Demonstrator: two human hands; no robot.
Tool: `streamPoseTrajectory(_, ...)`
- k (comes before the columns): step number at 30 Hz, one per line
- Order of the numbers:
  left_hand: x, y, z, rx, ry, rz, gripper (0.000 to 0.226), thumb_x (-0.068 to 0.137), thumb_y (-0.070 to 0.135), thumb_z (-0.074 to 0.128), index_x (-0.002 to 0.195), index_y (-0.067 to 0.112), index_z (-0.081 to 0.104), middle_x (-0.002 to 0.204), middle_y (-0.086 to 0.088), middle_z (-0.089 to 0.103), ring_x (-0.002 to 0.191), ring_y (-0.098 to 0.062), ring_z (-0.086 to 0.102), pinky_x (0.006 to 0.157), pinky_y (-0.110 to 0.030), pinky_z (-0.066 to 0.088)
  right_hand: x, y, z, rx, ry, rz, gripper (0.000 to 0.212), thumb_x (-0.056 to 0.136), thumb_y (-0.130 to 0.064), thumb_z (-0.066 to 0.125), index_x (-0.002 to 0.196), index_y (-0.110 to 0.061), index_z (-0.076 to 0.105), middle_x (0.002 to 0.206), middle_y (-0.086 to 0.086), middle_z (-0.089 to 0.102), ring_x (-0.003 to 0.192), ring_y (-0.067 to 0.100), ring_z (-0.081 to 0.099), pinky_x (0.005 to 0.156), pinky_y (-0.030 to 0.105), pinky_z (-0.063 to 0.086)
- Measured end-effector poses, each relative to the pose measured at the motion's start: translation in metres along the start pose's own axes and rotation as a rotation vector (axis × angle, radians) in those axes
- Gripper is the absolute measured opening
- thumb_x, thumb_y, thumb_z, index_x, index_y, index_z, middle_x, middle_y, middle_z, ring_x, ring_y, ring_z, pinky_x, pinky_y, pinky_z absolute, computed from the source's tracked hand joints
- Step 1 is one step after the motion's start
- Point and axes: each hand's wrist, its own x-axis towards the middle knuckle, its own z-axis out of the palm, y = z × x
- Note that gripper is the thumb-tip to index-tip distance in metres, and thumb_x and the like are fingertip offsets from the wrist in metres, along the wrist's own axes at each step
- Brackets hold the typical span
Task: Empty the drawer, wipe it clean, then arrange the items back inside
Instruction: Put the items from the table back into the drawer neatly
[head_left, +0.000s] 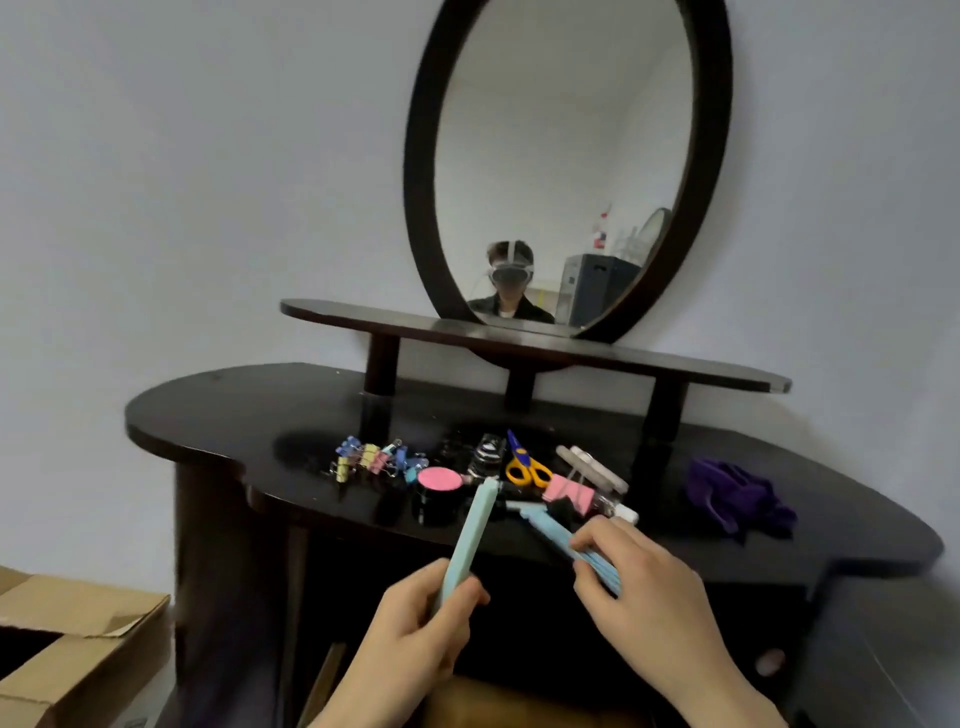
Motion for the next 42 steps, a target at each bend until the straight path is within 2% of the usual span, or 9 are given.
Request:
streamPoseTrajectory(5,-0.017,-0.029,0.018,0.009,-0.020,-0.119,0.024,0.099,0.016,0.056,0.092,-0.007,0.059,0.059,-0.013,0.040,0.041,-0.016,0.033,0.037,-0.020,0.028,-0.035,0.014,0.006,0.267,0.018,0.115,0.018,0.095,-0.032,0.060,0.102,-0.045,0.050,0.103,-0.028,0.059,0.084,0.000,0.061,0.059,0.015,0.044)
streamPoseTrajectory(11,-0.033,-0.060,0.036,-0.014,-0.099,-0.187,0.023,0.099,0.015,0.057,0.091,-0.006,0.050,0.061,-0.006,0.036,0.044,-0.016,0.030,0.039,-0.022,0.028,-0.100,0.028,0.049,0.726,-0.058,0.287,0.027,0.104,-0.024,0.051,0.115,-0.049,0.055,0.092,-0.004,0.071,0.068,0.013,0.063,0.064,0.033,0.054)
streamPoseTrajectory(18,-0.034,-0.124,0.056,-0.045,-0.144,-0.369,0.021,0.102,0.040,0.050,0.102,0.024,0.063,0.066,-0.008,0.038,0.045,-0.017,0.033,0.041,-0.023,0.023,-0.137,0.049,0.097,0.865,-0.340,0.575,0.027,0.105,-0.016,0.049,0.129,-0.028,0.054,0.094,-0.001,0.073,0.069,0.019,0.066,0.063,0.032,0.056)
streamPoseTrajectory(23,-0.025,-0.169,0.062,-0.055,-0.153,-0.493,0.020,0.101,0.032,0.055,0.110,0.015,0.061,0.062,-0.007,0.046,0.043,-0.020,0.039,0.042,-0.026,0.028,-0.142,0.058,0.121,0.891,-0.443,0.700,0.027,0.105,-0.014,0.051,0.128,-0.026,0.054,0.096,0.001,0.076,0.079,0.024,0.072,0.071,0.032,0.060)
streamPoseTrajectory(30,-0.031,-0.194,0.055,-0.066,-0.228,-0.587,0.042,0.098,0.035,0.060,0.100,-0.007,0.060,0.061,-0.004,0.051,0.047,-0.019,0.044,0.046,-0.028,0.034,-0.151,0.059,0.146,0.863,-0.662,0.746,0.026,0.099,-0.031,0.063,0.123,-0.030,0.053,0.098,-0.005,0.078,0.096,0.005,0.071,0.081,0.025,0.053)
streamPoseTrajectory(33,-0.032,-0.194,0.056,-0.077,-0.297,-0.575,0.034,0.099,0.033,0.059,0.079,0.006,0.059,0.061,-0.005,0.051,0.046,-0.017,0.044,0.044,-0.025,0.035,-0.153,0.059,0.152,0.852,-0.627,0.706,0.032,0.095,-0.026,0.069,0.124,-0.020,0.058,0.099,-0.002,0.076,0.095,0.013,0.073,0.070,0.028,0.057)
streamPoseTrajectory(35,-0.033,-0.193,0.058,-0.106,-0.288,-0.596,0.030,0.098,0.036,0.059,0.077,0.015,0.059,0.061,-0.006,0.051,0.046,-0.017,0.042,0.044,-0.026,0.033,-0.154,0.059,0.154,0.848,-0.604,0.702,0.033,0.094,-0.020,0.070,0.125,-0.018,0.058,0.098,-0.003,0.076,0.094,0.012,0.073,0.068,0.027,0.057)
streamPoseTrajectory(39,-0.031,-0.196,0.061,-0.300,-0.062,-0.789,0.028,0.103,0.030,0.049,0.119,0.006,0.053,0.064,-0.006,0.053,0.045,-0.017,0.042,0.041,-0.025,0.033,-0.156,0.067,0.154,0.883,-0.427,0.849,0.036,0.094,-0.013,0.069,0.128,-0.013,0.056,0.093,-0.003,0.078,0.091,0.012,0.074,0.063,0.026,0.057)
streamPoseTrajectory(42,-0.031,-0.198,0.059,-0.304,-0.009,-0.831,0.025,0.106,0.022,0.041,0.126,0.006,0.044,0.068,-0.011,0.059,0.044,-0.017,0.045,0.039,-0.025,0.035,-0.156,0.073,0.152,0.924,-0.299,0.981,0.036,0.094,-0.012,0.069,0.128,-0.012,0.058,0.091,0.000,0.079,0.089,0.015,0.075,0.064,0.028,0.058)
